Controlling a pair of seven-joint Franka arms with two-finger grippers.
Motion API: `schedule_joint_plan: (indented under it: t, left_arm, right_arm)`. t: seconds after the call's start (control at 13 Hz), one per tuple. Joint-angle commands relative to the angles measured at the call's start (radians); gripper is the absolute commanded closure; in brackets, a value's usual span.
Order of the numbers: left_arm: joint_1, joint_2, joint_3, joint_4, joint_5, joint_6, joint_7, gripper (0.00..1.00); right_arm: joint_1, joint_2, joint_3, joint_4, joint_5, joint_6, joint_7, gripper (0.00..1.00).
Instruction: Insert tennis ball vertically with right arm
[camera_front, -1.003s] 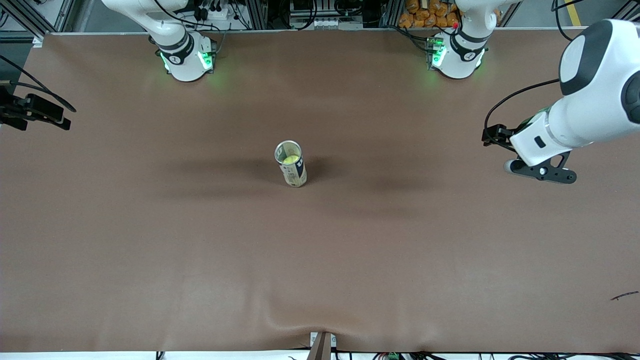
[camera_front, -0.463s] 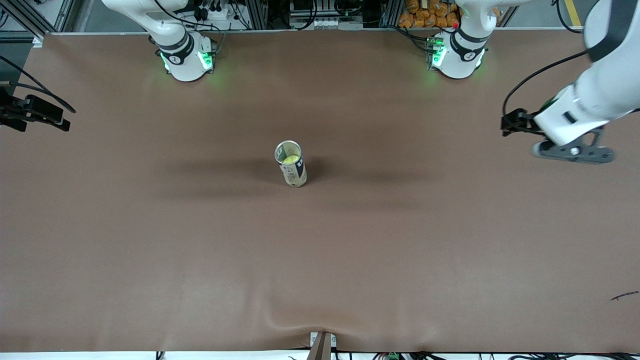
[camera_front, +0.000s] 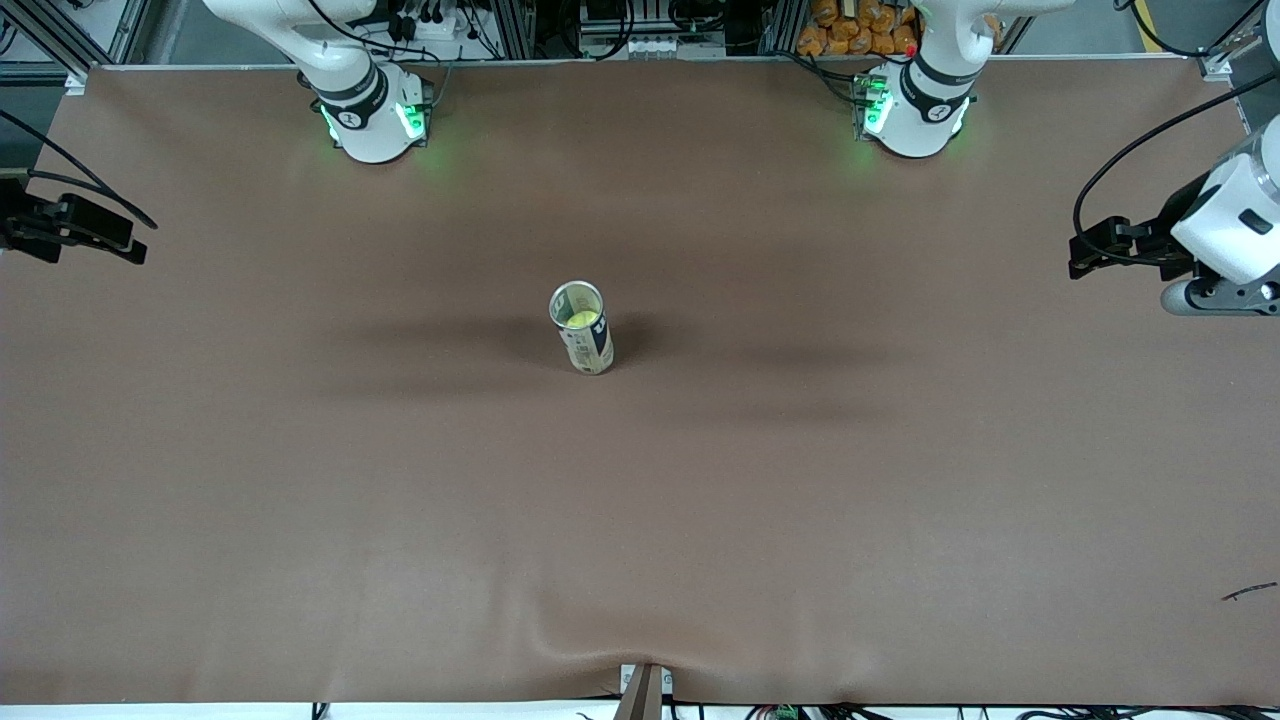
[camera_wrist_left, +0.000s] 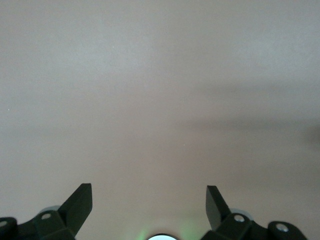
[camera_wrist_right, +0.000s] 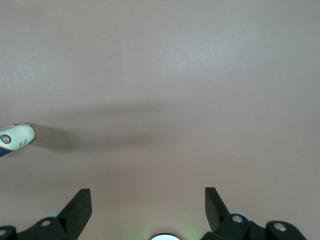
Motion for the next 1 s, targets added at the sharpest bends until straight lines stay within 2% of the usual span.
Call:
schedule_joint_plan:
  t: [0.0, 0.15, 0.54, 0.93]
  left_arm:
    - [-0.017, -0.086, 0.006, -0.044, 0.007, -0.020, -0.048, 0.00]
    - [-0.010, -0.150, 0.005, -0.123, 0.004, 0.002, -0.051, 0.00]
    - [-0.005, -0.135, 0.006, -0.112, 0.002, 0.010, -0.048, 0.00]
    - [0.047, -0.127, 0.006, -0.115, -0.001, 0.050, -0.031, 0.00]
  right_arm:
    - [0.003, -0.031, 0.008, -0.026, -0.003, 0.009, 0.032, 0.00]
    - [0.001, -0.031, 0.008, -0.025, -0.003, 0.006, 0.032, 0.00]
    - [0.003, -0.031, 0.008, -0.022, -0.003, -0.001, 0.032, 0.00]
    - [0.003, -0.029, 0.008, -0.019, -0.003, -0.001, 0.032, 0.00]
